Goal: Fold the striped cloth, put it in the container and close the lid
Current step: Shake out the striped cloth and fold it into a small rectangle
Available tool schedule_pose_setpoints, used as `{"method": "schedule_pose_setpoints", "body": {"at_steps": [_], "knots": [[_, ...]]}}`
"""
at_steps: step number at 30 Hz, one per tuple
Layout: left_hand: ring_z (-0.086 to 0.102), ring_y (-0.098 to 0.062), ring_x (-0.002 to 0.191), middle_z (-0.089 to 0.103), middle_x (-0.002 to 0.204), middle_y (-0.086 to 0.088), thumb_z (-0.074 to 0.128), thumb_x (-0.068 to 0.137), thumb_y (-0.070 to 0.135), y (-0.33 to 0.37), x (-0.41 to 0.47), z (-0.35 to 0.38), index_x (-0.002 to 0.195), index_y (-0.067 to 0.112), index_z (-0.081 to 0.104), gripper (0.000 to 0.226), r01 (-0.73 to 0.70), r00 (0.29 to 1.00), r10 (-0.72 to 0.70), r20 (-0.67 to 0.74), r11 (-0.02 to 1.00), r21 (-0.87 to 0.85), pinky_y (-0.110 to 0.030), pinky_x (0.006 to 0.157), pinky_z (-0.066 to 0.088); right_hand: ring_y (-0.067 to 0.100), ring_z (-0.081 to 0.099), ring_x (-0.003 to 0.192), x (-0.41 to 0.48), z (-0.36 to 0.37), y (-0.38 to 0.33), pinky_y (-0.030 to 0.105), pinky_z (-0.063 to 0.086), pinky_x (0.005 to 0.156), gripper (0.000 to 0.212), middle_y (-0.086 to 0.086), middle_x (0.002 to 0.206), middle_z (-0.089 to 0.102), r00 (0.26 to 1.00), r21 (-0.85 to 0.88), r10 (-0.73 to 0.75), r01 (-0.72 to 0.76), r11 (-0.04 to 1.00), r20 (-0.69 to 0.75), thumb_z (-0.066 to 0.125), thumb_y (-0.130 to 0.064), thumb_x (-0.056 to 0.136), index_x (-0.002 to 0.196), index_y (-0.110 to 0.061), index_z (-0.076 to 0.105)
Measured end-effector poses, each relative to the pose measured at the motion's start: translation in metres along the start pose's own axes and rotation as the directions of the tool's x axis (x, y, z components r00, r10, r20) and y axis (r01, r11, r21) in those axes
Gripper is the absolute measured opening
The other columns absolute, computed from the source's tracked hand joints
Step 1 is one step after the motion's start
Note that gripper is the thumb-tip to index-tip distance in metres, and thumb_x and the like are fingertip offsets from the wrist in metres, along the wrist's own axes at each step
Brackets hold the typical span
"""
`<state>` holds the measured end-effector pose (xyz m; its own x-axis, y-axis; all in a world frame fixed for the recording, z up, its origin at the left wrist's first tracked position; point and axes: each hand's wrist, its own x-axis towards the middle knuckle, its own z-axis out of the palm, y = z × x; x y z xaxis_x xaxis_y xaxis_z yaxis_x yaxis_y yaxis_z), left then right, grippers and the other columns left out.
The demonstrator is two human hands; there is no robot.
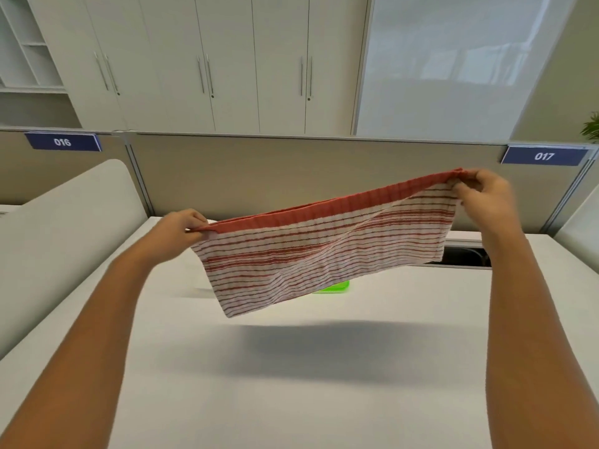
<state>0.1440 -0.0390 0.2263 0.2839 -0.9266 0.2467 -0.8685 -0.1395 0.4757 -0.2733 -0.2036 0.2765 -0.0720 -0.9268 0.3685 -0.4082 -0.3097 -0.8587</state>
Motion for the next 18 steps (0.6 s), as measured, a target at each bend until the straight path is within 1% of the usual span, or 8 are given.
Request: {"method": "schedule_pose_setpoints", "body": {"at_steps": [2, 6, 8, 10, 12, 13, 15, 18], "knots": [[0.056, -0.022, 0.086, 0.060, 0.095, -0.003, 0.066, 0.084, 0.017, -0.003, -0.001, -0.011, 0.093, 0.006, 0.074, 0.017, 0.022, 0.999, -0.019, 0.048, 0.998, -0.056, -0.025, 0.073, 0.039, 0.019, 0.059, 0.099, -0.001, 0.000, 0.007, 0.035, 0.048, 0.090, 0.023, 0.003, 0.107, 0.065, 1.000, -0.007, 0.026, -0.026, 1.000, 0.015, 0.055, -0.018, 0.091, 0.113, -0.015, 0.062], [0.061, -0.014, 0.088, 0.067, 0.089, 0.002, 0.069, 0.077, 0.029, -0.007, -0.006, -0.029, 0.075, 0.025, 0.076, 0.008, 0.139, 0.977, -0.076, 0.201, 0.937, -0.320, -0.019, 0.072, 0.041, 0.019, 0.058, 0.098, -0.003, 0.000, 0.020, 0.033, 0.044, 0.086, 0.020, 0.001, 0.103, 0.066, 0.994, -0.030, 0.083, -0.081, 0.996, 0.073, 0.058, -0.019, 0.090, 0.109, -0.015, 0.063], [0.062, -0.011, 0.089, 0.072, 0.085, 0.005, 0.069, 0.069, 0.039, -0.010, -0.009, -0.032, 0.079, 0.027, 0.078, 0.018, 0.174, 0.966, -0.081, 0.247, 0.908, -0.381, -0.019, 0.074, 0.040, 0.021, 0.058, 0.097, -0.004, -0.002, 0.027, 0.034, 0.042, 0.084, 0.018, 0.003, 0.100, 0.065, 0.984, -0.072, 0.120, -0.111, 0.991, 0.133, 0.062, -0.020, 0.088, 0.104, -0.014, 0.064], [0.063, -0.012, 0.091, 0.074, 0.084, 0.008, 0.070, 0.068, 0.040, -0.013, -0.010, -0.028, 0.081, 0.028, 0.078, 0.020, 0.187, 0.961, -0.083, 0.264, 0.899, -0.397, -0.020, 0.074, 0.040, 0.023, 0.057, 0.096, -0.006, -0.003, 0.034, 0.036, 0.041, 0.083, 0.014, 0.005, 0.098, 0.064, 0.970, -0.126, 0.157, -0.135, 0.983, 0.185, 0.064, -0.019, 0.087, 0.100, -0.014, 0.064], [0.064, -0.013, 0.086, 0.076, 0.075, 0.006, 0.073, 0.072, 0.031, -0.014, -0.007, -0.016, 0.074, 0.029, 0.078, 0.005, 0.195, 0.970, -0.120, 0.209, 0.903, -0.383, -0.020, 0.071, 0.041, 0.024, 0.056, 0.095, -0.008, 0.002, 0.041, 0.036, 0.041, 0.083, 0.017, 0.006, 0.098, 0.063, 0.960, -0.174, 0.192, -0.158, 0.972, 0.202, 0.064, -0.018, 0.086, 0.102, -0.011, 0.064], [0.064, -0.013, 0.082, 0.075, 0.069, 0.006, 0.075, 0.073, 0.023, -0.014, -0.005, -0.008, 0.069, 0.031, 0.076, 0.009, 0.193, 0.978, -0.144, 0.151, 0.904, -0.382, -0.021, 0.070, 0.043, 0.023, 0.057, 0.094, -0.009, 0.006, 0.044, 0.035, 0.042, 0.083, 0.019, 0.006, 0.097, 0.064, 0.962, -0.181, 0.199, -0.165, 0.969, 0.186, 0.065, -0.018, 0.086, 0.104, -0.010, 0.065], [0.062, -0.016, 0.077, 0.072, 0.071, 0.005, 0.077, 0.072, 0.012, -0.010, 0.000, 0.007, 0.067, 0.035, 0.071, 0.024, 0.179, 0.982, -0.190, 0.007, 0.905, -0.386, -0.022, 0.069, 0.046, 0.023, 0.058, 0.093, -0.010, 0.013, 0.051, 0.035, 0.045, 0.082, 0.021, 0.005, 0.097, 0.064, 0.976, -0.156, 0.187, -0.169, 0.973, 0.110, 0.064, -0.018, 0.087, 0.105, -0.009, 0.065], [0.059, -0.010, 0.074, 0.068, 0.075, 0.006, 0.076, 0.070, 0.005, -0.001, -0.001, 0.019, 0.068, 0.034, 0.067, 0.030, 0.076, 0.962, -0.187, -0.199, 0.883, -0.463, -0.015, 0.067, 0.046, 0.021, 0.060, 0.093, -0.013, 0.013, 0.064, 0.033, 0.051, 0.085, 0.018, 0.002, 0.099, 0.064, 0.988, -0.025, 0.144, -0.145, 0.989, -0.049, 0.061, -0.013, 0.088, 0.106, -0.014, 0.064]]}}
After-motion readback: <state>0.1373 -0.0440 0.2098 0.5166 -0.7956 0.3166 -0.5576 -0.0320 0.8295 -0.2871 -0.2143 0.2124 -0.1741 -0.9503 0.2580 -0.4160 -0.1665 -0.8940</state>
